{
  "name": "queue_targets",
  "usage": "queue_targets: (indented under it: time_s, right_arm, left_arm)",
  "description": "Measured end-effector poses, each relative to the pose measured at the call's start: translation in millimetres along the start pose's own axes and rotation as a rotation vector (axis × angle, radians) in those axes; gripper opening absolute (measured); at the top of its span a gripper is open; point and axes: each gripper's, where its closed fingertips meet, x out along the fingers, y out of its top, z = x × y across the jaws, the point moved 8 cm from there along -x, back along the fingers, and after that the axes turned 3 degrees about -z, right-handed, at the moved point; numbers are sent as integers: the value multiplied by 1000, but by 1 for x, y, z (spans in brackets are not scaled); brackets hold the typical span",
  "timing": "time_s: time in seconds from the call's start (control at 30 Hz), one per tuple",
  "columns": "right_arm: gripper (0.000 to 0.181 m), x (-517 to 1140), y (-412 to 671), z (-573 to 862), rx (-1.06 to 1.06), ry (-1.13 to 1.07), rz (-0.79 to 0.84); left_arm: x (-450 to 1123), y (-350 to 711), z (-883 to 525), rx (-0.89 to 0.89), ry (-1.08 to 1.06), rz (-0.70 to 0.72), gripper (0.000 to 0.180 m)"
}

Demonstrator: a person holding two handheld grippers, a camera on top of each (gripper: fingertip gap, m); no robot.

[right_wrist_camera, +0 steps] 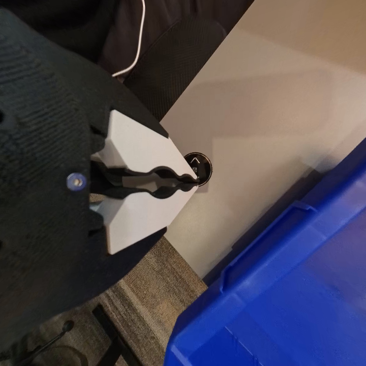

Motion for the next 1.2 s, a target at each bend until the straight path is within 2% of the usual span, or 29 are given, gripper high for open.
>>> queue_targets:
  time_s: [0.17, 0.2, 0.37, 0.47, 0.63, 0.77, 1.0, 1.1, 1.2]
  right_arm:
    - [1, 4, -1, -7, -31, -23, -15]
    - [8, 2, -1, -9, -35, -13, 6]
    - [19, -23, 18, -14, -14, 6, 284]
    - [20, -34, 32, -16, -32, -12, 350]
    - [20, -31, 46, -19, -42, -90, 298]
    - [19, -27, 44, -22, 22, -111, 266]
    - [17, -27, 18, -19, 177, -146, 274]
    - [16, -33, 5, -10, 243, -155, 312]
    - [13, -37, 3, -3, 325, -73, 432]
  left_arm:
    - [-18, -3, -2, 4, 28, -8, 67]
    - [-22, -4, -3, 3, 35, -8, 66]
    - [-35, -12, -14, -30, 61, -2, 66]
    - [-32, -15, -20, -57, 44, 6, 66]
    - [-12, -20, -32, -67, -60, -5, 66]
    - [6, -14, -40, -58, -209, 15, 66]
    - [28, -2, -47, 3, -375, -37, 66]
    - [34, 4, -48, 37, -387, -45, 66]
    - [38, 10, -48, 56, -378, -57, 66]
